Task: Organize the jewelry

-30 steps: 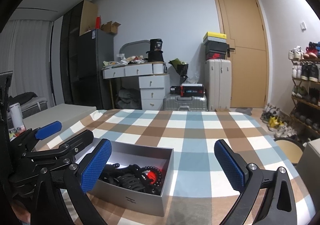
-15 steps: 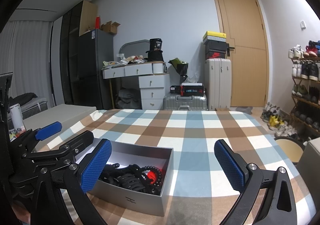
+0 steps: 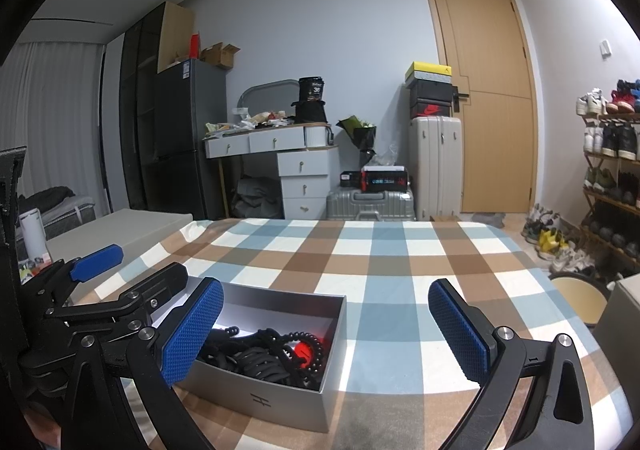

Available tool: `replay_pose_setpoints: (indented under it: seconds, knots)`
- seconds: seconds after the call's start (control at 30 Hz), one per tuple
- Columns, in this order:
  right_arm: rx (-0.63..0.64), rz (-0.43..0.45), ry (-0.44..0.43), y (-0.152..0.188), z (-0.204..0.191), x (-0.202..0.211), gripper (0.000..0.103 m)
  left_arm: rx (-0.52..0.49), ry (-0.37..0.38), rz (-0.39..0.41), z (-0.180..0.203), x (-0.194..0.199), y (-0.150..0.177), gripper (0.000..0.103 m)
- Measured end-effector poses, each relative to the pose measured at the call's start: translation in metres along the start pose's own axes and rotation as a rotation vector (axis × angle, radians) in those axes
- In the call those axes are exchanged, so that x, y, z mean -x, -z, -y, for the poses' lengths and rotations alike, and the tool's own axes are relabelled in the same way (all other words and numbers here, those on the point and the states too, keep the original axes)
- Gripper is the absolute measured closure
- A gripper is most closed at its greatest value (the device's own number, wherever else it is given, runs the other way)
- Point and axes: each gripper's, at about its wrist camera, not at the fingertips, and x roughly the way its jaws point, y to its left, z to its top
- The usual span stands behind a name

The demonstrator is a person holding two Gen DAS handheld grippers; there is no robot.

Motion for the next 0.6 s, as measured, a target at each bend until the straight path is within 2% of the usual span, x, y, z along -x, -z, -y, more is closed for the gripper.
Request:
replay_pose_setpoints:
  seconds: [0.07, 0.6]
  knots:
    - [0.0, -0.001, 0.001, 0.0, 0.0, -0.0003, 0.0, 0.01, -0.017, -0.007, -0.0027, -0.0012, -0.0001, 0.002]
    - [-0.003, -0.001, -0.003, 0.0005, -0.0012, -0.0012, 0.0, 0.013, -0.003, -0.012, -0.0037, -0.0004, 0.0021, 0.001]
